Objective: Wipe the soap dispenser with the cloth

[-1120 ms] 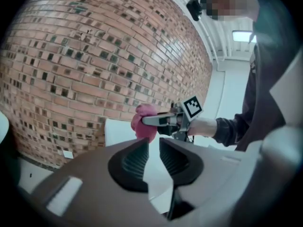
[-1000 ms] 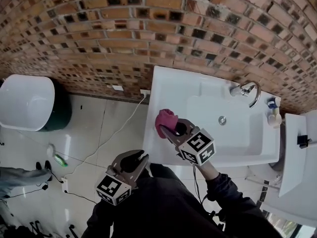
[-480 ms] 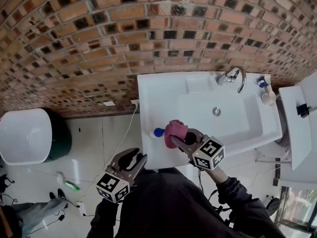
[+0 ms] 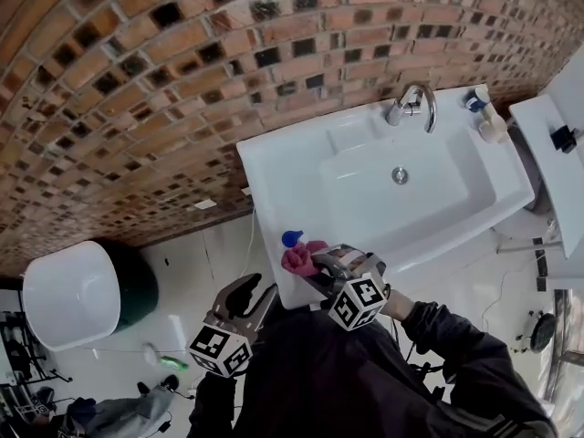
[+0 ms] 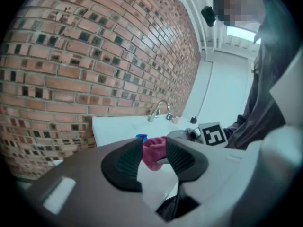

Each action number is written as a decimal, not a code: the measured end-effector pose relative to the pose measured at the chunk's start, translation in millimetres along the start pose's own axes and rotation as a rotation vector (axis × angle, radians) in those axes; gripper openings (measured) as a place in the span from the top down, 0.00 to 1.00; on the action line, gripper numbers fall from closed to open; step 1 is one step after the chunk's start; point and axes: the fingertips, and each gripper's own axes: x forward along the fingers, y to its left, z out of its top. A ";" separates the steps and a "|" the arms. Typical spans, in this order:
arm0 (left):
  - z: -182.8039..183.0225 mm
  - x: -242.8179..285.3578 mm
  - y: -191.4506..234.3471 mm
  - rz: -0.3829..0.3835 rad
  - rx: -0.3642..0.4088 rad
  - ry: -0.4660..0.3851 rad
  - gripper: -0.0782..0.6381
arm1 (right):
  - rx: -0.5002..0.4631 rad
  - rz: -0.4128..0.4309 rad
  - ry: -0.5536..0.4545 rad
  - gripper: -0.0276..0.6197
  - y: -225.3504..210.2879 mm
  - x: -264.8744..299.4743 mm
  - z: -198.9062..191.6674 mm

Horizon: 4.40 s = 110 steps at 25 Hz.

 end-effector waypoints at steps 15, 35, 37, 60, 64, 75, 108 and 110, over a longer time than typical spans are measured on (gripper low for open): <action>-19.6 16.6 15.8 0.090 -0.001 0.114 0.62 | 0.356 0.291 0.141 0.87 40.5 74.0 -75.7; -52.5 116.9 28.3 0.070 0.031 0.341 0.51 | 1.090 0.352 -0.188 0.87 -67.0 22.9 -87.7; -53.5 120.9 27.8 0.081 0.025 0.341 0.50 | 1.105 0.408 -0.117 0.87 -49.2 38.4 -97.9; -42.8 144.7 47.3 0.053 0.212 0.350 0.57 | 0.824 0.309 -0.163 0.87 -72.3 18.7 -73.5; -43.5 144.8 46.7 0.047 0.219 0.359 0.58 | 0.991 0.397 -0.279 0.87 -97.8 21.0 -55.5; -44.3 146.0 45.9 0.051 0.226 0.358 0.58 | 0.915 0.483 0.132 0.87 -33.9 87.8 -123.7; -45.7 141.8 47.9 0.094 0.230 0.357 0.60 | -0.210 0.250 0.193 0.87 -82.2 87.8 -95.4; -46.6 136.6 50.1 0.104 0.223 0.346 0.57 | -0.026 0.219 0.159 0.87 -86.4 66.1 -87.3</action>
